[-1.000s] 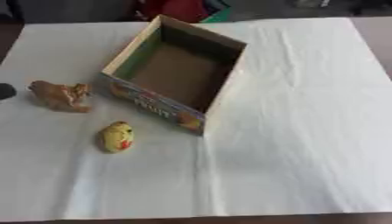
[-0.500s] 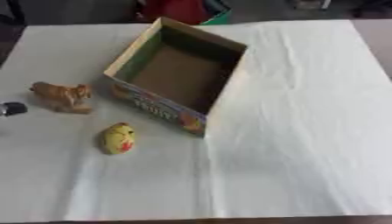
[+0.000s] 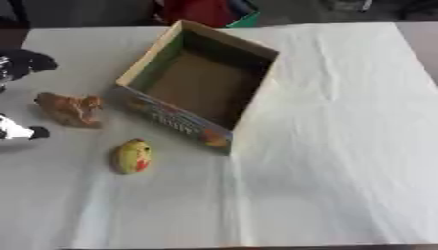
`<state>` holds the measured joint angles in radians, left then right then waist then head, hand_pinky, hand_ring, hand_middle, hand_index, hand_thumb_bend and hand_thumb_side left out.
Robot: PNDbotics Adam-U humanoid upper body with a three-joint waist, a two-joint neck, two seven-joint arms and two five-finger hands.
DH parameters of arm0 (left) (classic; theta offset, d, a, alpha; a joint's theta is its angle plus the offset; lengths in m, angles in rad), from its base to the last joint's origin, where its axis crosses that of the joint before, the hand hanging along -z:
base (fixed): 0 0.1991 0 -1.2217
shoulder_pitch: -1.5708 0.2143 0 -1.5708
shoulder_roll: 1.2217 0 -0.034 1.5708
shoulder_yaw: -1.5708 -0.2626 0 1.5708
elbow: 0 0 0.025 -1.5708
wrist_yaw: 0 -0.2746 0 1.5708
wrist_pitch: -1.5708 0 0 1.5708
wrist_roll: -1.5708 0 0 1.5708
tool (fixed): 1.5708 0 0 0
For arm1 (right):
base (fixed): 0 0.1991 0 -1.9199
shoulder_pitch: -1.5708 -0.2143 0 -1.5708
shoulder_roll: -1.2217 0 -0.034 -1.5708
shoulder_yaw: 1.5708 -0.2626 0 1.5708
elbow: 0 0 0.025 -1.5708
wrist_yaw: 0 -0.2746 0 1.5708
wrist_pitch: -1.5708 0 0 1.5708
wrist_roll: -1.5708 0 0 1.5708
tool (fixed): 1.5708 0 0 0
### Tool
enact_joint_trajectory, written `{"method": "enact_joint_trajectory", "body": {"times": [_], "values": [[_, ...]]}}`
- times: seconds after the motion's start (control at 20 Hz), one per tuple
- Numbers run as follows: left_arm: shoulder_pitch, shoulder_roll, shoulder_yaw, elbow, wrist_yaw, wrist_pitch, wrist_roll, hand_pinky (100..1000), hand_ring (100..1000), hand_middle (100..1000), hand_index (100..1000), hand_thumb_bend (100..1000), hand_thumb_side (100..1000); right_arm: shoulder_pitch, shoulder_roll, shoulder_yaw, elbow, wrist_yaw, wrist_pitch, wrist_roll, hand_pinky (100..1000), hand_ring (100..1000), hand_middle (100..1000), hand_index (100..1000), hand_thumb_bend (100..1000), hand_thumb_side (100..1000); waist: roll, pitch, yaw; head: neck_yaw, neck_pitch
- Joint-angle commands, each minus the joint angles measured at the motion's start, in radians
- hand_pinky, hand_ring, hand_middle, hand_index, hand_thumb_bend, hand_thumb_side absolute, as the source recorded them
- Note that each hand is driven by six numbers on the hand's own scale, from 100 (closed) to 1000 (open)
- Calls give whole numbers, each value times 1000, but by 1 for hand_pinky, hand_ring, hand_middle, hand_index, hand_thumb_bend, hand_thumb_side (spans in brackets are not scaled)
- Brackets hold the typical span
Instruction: Pick up objects on the table and place them in the box.
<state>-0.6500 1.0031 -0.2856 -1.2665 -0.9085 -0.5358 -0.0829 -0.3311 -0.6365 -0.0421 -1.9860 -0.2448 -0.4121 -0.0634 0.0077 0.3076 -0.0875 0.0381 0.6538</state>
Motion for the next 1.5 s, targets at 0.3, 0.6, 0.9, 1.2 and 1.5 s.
{"method": "enact_joint_trajectory", "body": {"times": [0.3,0.6,0.9,1.2,1.5], "values": [[-65,-8,5,48,-34,-37,-123,713,909,902,988,532,636,-12,-14,-5,-14,-2,1,5,693,1000,754,873,100,1000,5,-7,-3,7,-18],[-77,-13,9,29,7,-18,-221,713,909,901,987,530,637,-11,-14,-6,-14,0,2,2,693,1000,754,873,100,1000,6,-5,-2,7,-16],[-113,-44,-4,39,59,26,-316,677,864,819,896,348,643,-8,-4,-11,-14,1,7,-5,693,1000,753,874,100,1000,9,2,-9,17,-25],[-145,-72,10,38,97,87,-410,667,853,810,878,232,638,-5,1,-12,-14,5,7,-3,693,1000,751,875,100,1000,8,10,-13,25,-33],[-149,-86,6,11,140,120,-509,651,829,781,847,243,632,-1,8,-20,-14,9,7,-9,692,1000,751,875,100,1000,6,19,-16,28,-33]]}}
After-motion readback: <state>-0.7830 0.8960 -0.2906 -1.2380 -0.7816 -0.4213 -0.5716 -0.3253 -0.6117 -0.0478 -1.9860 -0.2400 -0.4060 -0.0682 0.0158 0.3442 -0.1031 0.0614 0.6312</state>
